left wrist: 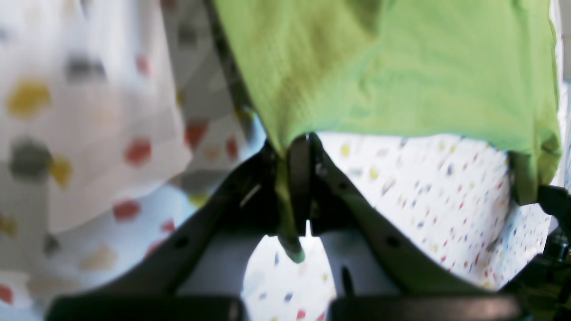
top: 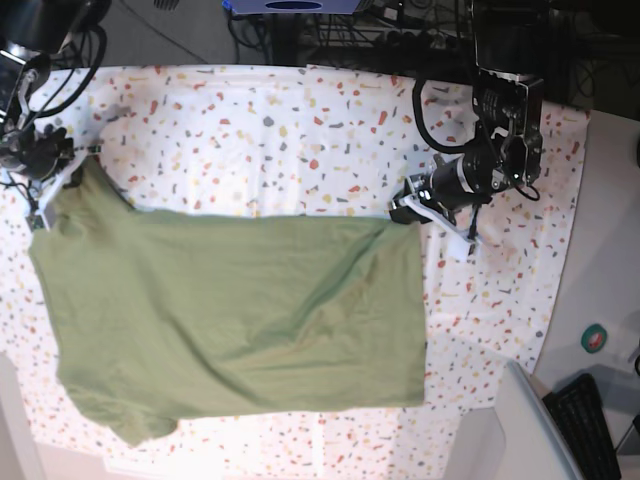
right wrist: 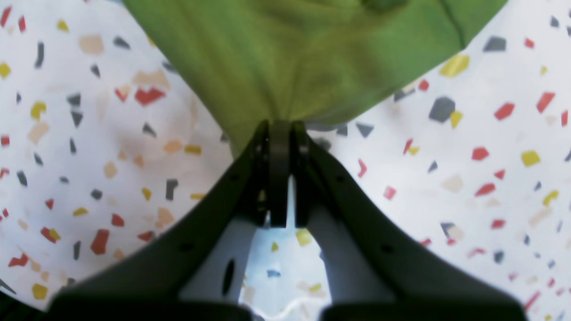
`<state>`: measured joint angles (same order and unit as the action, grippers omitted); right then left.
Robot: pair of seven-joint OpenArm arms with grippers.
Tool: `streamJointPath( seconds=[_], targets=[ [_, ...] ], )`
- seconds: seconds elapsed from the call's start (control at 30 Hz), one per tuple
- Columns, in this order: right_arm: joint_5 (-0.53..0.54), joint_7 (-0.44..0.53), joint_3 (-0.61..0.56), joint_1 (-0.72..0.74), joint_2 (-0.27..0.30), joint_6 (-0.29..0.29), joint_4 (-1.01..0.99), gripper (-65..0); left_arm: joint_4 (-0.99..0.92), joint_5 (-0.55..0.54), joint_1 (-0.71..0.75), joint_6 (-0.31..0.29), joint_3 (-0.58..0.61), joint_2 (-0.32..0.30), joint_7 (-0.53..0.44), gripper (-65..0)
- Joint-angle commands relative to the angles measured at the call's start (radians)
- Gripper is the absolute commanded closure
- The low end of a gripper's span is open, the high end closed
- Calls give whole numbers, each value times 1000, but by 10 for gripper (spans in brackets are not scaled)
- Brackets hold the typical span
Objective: Layout the t-shirt on the table in an organized manner, then fold the t-shirt properly
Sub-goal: 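Release the left gripper and move it along the shirt edge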
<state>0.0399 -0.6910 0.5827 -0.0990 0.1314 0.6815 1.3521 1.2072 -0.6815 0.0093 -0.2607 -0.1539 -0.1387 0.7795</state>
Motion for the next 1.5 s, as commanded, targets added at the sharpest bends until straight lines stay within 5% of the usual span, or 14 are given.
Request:
streamJointPath(
  seconds=[0.0, 0.13, 0.37, 0.57, 0.87, 0.93, 1.07, 1.47],
  targets=[
    [10, 21, 3, 14, 3, 1, 33, 0, 26, -13, -18, -5, -3, -11, -13, 0],
    [10, 12, 3, 8, -8, 1, 88, 0, 76, -13, -4, -5, -3, -26, -13, -25],
    [8, -106, 3, -28, -8, 1, 247, 0, 153, -14, 8, -5, -108, -52, -7, -385],
    [7, -203, 0, -28, -8, 1, 298, 0, 217, -14, 57, -5, -218, -54, -5, -489],
    [7, -198, 0, -40, -8, -1, 295, 0, 345, -16, 100, -9, -148, -34, -13, -454],
    [7, -198, 0, -40, -8, -1, 295, 0, 333, -13, 45, -9, -102, -31, -13, -357],
    [5, -198, -3, -40, -8, -1, 295, 0, 135, -2, -116, -9, 4, -14, -13, 0],
    [5, -198, 1, -43, 0, -1, 297, 0, -422, 280, -380, -7, 161, -14, -276, 0]
  ],
)
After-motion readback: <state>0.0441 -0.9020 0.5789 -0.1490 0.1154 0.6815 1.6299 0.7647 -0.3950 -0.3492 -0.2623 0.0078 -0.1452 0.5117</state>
